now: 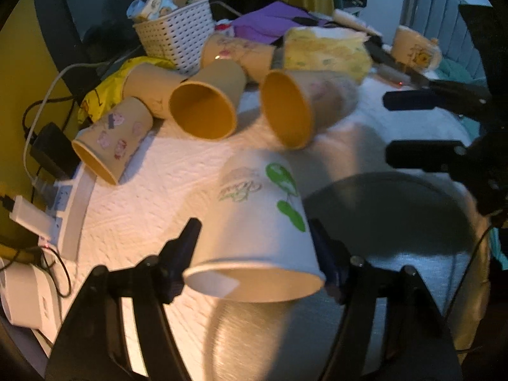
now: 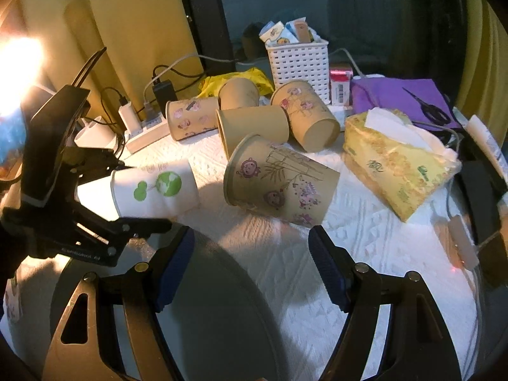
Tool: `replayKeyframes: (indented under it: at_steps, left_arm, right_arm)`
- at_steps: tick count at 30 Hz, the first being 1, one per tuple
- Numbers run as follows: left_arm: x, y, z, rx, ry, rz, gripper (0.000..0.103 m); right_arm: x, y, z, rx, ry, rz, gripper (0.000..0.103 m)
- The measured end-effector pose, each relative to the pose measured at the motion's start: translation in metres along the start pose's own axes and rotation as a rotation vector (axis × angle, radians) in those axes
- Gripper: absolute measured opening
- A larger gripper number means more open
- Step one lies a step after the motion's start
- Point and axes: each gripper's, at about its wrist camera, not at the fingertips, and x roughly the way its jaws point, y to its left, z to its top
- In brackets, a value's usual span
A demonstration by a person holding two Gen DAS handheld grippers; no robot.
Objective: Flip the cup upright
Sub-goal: 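Close the right gripper around the white cup's body, then lift the white cup with the right gripper and rotate it rim-up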
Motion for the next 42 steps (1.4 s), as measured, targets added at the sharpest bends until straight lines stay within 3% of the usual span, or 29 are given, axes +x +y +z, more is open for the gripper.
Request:
replayKeyframes:
  at_steps: [8,22,28,42]
  left_arm:
    - [-0.047,-0.034,-0.020,-0.041,-0.072,-0.066,0.069]
    - [-0.070,-0.115,-0.062,-0.105,-0.101,-0.271,0.069]
    - [-0.071,-0.141,-0.072,-0.089,-0.095,-0.288,0.069]
    - [-0.068,-0.155,-0.080,-0.091,-0.071,-0.339,0.069]
  right_arm:
    - [-0.038,0.001,-0.018,0.002,-0.026,-0.023,0.077]
    - [-0.092,-0.004,-0.071,0.045,-0.035,-0.049,0.077]
    - [-0.102,-0.011,-0.096,0.057,-0.010,-0.064,0.077]
    - [-0.092,-0.017,-0.127,0.041,0.062,-0.044,0.077]
